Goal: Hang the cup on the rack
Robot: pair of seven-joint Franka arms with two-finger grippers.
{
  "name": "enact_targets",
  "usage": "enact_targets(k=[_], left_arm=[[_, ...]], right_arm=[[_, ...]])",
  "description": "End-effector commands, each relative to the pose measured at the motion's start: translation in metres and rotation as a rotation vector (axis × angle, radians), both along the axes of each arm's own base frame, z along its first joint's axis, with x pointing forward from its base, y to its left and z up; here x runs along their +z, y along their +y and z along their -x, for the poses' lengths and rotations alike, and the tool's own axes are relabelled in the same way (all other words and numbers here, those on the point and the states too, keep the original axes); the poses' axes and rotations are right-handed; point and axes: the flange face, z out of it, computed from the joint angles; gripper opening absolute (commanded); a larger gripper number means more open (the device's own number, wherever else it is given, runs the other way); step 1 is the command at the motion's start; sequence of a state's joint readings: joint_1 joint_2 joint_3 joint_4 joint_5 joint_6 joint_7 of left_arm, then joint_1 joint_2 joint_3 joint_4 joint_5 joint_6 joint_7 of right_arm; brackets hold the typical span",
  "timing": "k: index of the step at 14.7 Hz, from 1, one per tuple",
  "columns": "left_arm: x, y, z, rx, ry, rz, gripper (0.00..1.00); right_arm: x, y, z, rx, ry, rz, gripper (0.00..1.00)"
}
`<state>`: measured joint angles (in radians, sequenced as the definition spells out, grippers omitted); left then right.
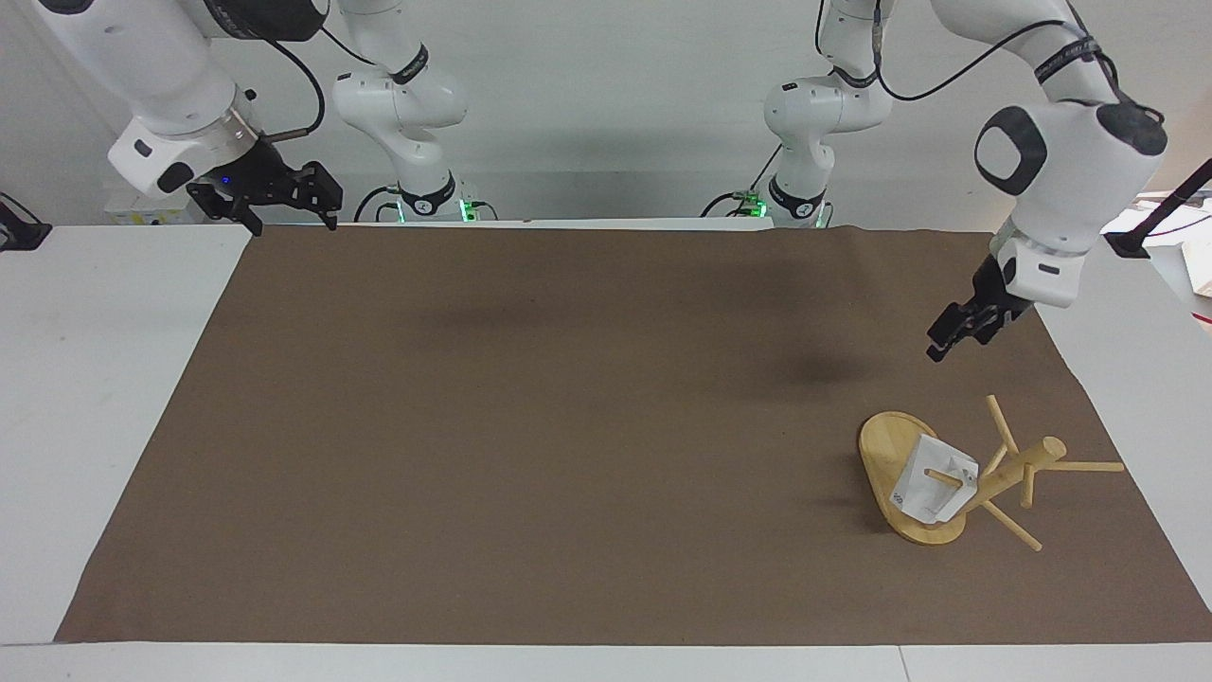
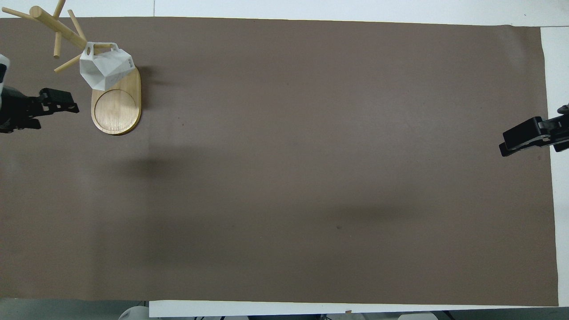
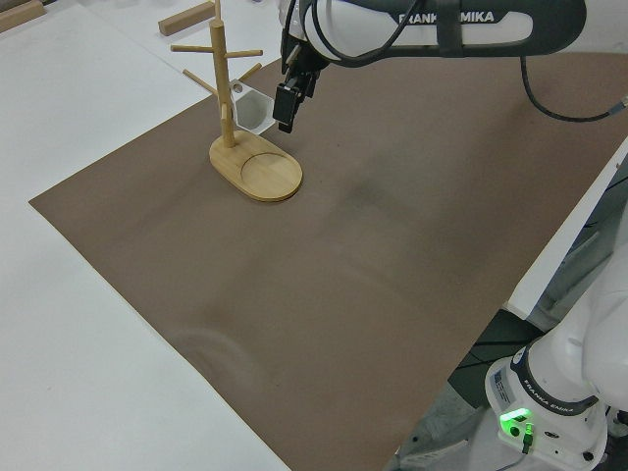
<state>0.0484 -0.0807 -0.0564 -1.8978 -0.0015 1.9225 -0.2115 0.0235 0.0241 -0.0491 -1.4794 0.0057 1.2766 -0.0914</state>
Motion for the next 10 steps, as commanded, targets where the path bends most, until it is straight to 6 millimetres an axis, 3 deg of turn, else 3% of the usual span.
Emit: enact_targets(k=[1, 4, 6, 10], left_arm=[[0.043, 0.002, 0.004, -0.06, 0.065, -0.083, 1.0], [0.045, 0.01, 0.015, -0.127, 0.138, -0.085, 1.0], [0.064, 0.008, 0.004, -0.205, 0.114, -0.086, 1.0], [0.079, -0.001, -0.01, -0.217, 0.095, -0.05, 1.0]], right_arm=[[-0.002, 0.002, 0.004, -0.005, 0.007, -0.017, 1.0], [-0.002, 0.002, 0.004, -0.005, 0.007, -0.017, 1.0], [-0.002, 0.002, 0.004, -0.005, 0.007, -0.017, 1.0], [-0.002, 0.002, 0.004, -0.005, 0.007, -0.017, 1.0]])
